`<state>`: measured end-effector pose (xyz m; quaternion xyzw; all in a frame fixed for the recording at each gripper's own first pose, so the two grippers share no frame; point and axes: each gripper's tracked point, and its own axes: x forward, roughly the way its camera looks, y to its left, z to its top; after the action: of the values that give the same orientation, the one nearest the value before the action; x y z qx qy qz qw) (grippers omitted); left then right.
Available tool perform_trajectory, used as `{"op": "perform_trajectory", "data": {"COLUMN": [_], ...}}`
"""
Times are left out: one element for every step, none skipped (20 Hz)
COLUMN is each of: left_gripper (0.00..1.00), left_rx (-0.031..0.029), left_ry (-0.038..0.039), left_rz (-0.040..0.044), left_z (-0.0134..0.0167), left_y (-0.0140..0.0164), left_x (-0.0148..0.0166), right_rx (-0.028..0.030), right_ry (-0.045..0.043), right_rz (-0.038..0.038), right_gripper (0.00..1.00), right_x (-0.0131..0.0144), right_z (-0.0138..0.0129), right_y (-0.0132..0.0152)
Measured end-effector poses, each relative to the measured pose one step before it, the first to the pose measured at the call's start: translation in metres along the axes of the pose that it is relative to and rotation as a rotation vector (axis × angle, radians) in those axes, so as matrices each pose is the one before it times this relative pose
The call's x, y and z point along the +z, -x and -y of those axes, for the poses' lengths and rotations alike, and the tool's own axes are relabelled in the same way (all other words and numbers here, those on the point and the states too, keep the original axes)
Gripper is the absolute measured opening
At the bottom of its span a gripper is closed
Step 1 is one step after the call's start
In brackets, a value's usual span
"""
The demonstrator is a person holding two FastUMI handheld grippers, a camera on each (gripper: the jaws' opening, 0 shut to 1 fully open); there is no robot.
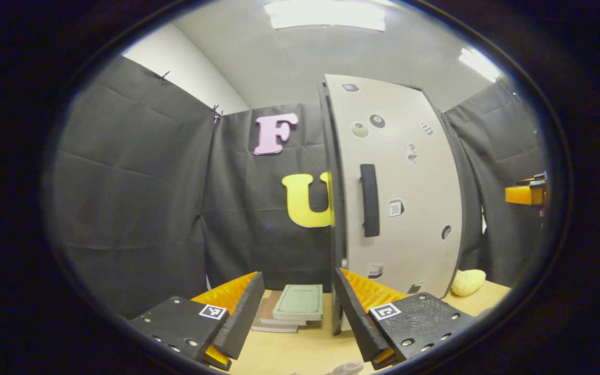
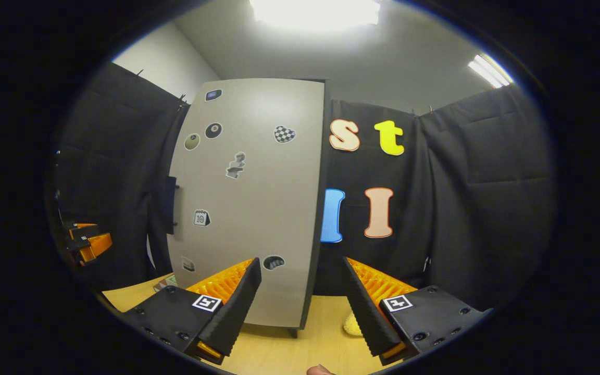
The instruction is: Open the cabinet door with the right hand, grasp the bottle in the cabinet with the left hand and place it on the coaster, then close the cabinet door with the right hand.
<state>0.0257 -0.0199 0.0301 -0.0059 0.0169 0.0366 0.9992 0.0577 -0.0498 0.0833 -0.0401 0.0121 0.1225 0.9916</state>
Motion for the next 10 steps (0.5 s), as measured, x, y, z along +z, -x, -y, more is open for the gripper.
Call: {"op": "perform_trajectory", "data": {"left_gripper": [0.82, 0.82, 0.82, 0.82, 0.84, 0.82, 0.82, 0.82, 0.82, 0.82], "left_rx": [-0.00169, 0.00464, 0.00318, 0.00191, 0.00140, 0.00431, 0.00800, 0.00795, 0.00391, -0.00214], "left_ry": [-0.00279, -0.00563, -0.00416, -0.00236, -0.00211, -0.00433, -0.00630, -0.00567, -0.00292, -0.00209], "left_rz": [-0.00248, -0.00030, 0.00069, -0.00191, -0.00284, -0.00482, -0.00345, -0.00154, -0.00165, -0.00141], "left_z": [0.01216, 0.01099, 0.01081, 0.00954, 0.00813, 0.00607, 0.00326, 0.00280, 0.00073, 0.00188], "left_y": [0.00153, 0.00332, 0.00419, 0.00300, 0.00356, 0.00366, 0.00330, 0.00477, 0.00409, 0.00407], "left_x": [-0.00075, 0.00114, 0.00242, 0.00085, 0.00188, 0.00018, -0.00042, 0.00084, 0.00170, 0.00042], "right_rx": [-0.00510, -0.00749, -0.00687, -0.00557, -0.00854, -0.01282, -0.00224, -0.00319, -0.00560, -0.00427], "right_ry": [0.00222, 0.00250, 0.00291, 0.00082, -0.00017, -0.00073, -0.00110, -0.00238, -0.00565, -0.00733], "right_rz": [-0.00373, -0.00550, -0.00536, -0.00523, -0.00673, -0.00804, -0.00592, -0.00864, -0.00686, -0.00721], "right_gripper": [0.96, 0.94, 0.94, 0.96, 0.94, 0.94, 0.94, 0.96, 0.96, 0.96], "right_x": [-0.00792, -0.01064, -0.00936, -0.00882, -0.00729, -0.00560, -0.00716, -0.00505, -0.00606, -0.00589], "right_z": [0.02431, 0.02261, 0.02183, 0.01702, 0.01418, 0.00903, 0.00938, 0.00473, 0.00512, 0.00247], "right_y": [0.01147, 0.00611, 0.00577, 0.00107, 0.00362, 0.00553, 0.00300, 0.00167, 0.00173, -0.00005]}}
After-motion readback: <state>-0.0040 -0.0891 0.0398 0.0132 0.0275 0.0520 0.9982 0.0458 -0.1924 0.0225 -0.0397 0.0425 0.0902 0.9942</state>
